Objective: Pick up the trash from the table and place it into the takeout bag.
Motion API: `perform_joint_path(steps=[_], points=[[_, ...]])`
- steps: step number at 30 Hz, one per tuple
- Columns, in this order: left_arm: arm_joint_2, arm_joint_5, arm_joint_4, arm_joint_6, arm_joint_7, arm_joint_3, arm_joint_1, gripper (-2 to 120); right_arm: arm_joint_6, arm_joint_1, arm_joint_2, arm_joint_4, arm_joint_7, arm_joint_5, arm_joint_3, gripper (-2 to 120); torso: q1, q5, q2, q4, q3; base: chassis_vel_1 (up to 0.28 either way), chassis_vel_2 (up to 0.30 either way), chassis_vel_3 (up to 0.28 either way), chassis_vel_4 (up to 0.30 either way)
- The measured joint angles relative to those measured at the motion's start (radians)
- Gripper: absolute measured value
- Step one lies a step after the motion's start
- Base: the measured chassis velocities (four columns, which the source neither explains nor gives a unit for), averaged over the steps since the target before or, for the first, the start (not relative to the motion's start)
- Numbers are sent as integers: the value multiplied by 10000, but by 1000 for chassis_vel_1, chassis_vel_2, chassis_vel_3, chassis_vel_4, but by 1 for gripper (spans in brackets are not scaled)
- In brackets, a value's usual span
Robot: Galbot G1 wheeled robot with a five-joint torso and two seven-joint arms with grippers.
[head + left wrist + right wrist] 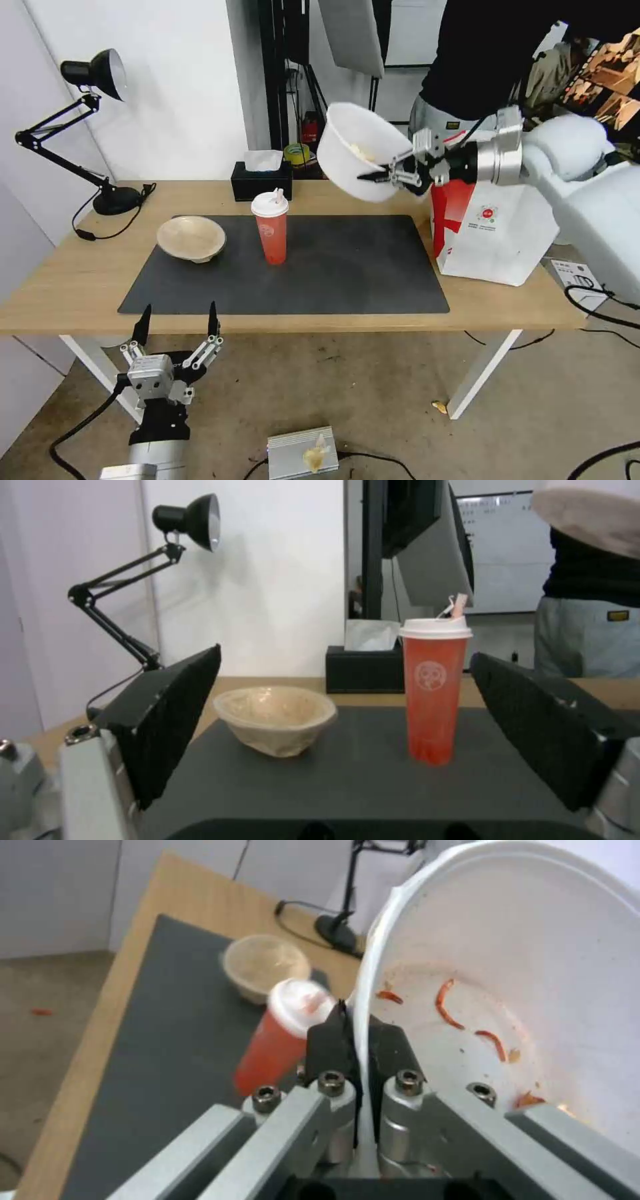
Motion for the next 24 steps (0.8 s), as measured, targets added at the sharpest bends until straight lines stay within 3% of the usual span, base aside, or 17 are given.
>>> perform_joint_path(steps=[7,24], points=[[-116,17,-28,-94,157,-47,6,100,-9,808,135,-962,93,292,-32,0,0,-1,0,0,0,0,0,0,0],[-23,-28,125,-99,164,20,-163,100,-17,482,-223,-2625,60,251,1077,0,1,2,0,0,0,0,0,0,0]])
